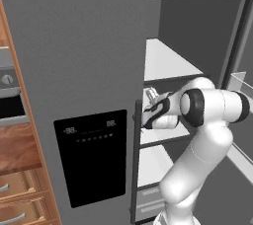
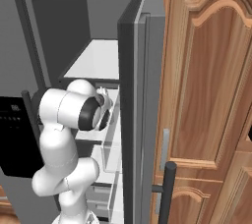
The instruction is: Place the fish on the counter behind the older fish on the same shelf of the fridge to maintain FIFO order. Close the fridge door when finished.
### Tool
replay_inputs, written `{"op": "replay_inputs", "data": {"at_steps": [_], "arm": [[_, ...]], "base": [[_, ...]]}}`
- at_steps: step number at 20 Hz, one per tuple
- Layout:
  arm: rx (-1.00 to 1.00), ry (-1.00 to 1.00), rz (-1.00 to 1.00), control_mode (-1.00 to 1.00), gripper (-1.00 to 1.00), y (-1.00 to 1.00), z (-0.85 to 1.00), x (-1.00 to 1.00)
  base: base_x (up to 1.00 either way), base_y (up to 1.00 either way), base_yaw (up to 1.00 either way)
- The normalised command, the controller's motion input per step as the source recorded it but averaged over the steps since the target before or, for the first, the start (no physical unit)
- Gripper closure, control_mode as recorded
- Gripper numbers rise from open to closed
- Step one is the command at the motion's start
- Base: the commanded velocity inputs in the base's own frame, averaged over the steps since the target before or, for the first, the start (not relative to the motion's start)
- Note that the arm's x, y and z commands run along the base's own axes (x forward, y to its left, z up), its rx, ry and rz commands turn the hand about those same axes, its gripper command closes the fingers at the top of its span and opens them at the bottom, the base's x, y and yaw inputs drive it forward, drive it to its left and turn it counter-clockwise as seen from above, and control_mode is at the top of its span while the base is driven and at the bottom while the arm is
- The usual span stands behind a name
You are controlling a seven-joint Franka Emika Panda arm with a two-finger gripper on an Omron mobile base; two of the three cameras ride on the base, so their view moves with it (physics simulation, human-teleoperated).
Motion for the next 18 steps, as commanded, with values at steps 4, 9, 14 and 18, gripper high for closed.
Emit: {"op": "replay_inputs", "data": {"at_steps": [4,9,14,18], "arm": [[0.0,0.0,0.0,-1.0,1.0,0.0,-0.15,0.19],[0.0,0.0,0.01,-1.0,1.0,0.0,-0.17,0.08],[0.0,0.0,0.01,-1.0,-1.0,0.0,-0.15,0.1],[0.0,0.0,0.0,-1.0,-1.0,0.0,-0.1,0.08]], "base": [[0.0,0.0,0.0],[0.0,0.0,0.0],[0.0,0.0,0.0],[0.0,0.0,0.0]]}}
